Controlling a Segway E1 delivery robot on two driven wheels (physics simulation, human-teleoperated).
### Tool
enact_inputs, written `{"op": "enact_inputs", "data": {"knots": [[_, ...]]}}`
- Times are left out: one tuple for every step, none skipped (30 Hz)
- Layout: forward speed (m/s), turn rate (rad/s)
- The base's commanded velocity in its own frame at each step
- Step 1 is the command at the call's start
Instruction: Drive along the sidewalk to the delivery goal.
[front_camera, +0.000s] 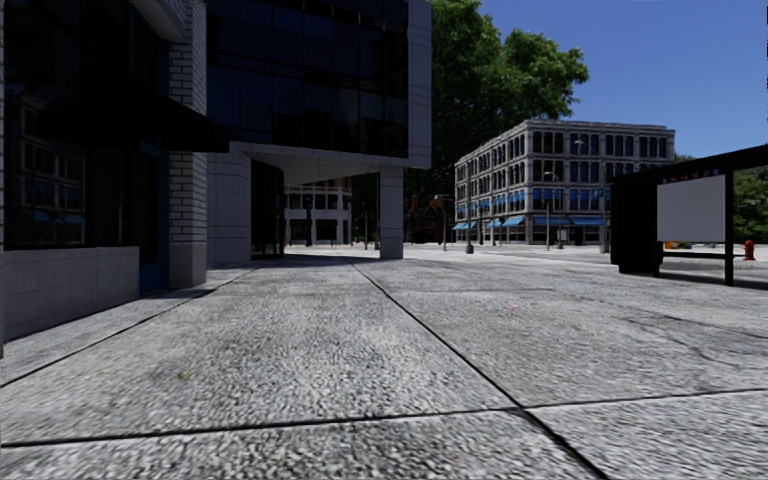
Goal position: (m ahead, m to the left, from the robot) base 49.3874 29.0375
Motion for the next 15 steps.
{"op": "enact_inputs", "data": {"knots": [[1.44, 0.41], [1.43, 0.0], [1.43, 0.0], [1.43, 0.0], [1.43, 0.0], [1.43, 0.0], [1.43, 0.0], [1.43, 0.0], [1.43, 0.0], [1.43, 0.0], [1.43, 0.0], [1.43, 0.0], [1.43, 0.0], [1.43, 0.0], [1.43, 0.0]]}}
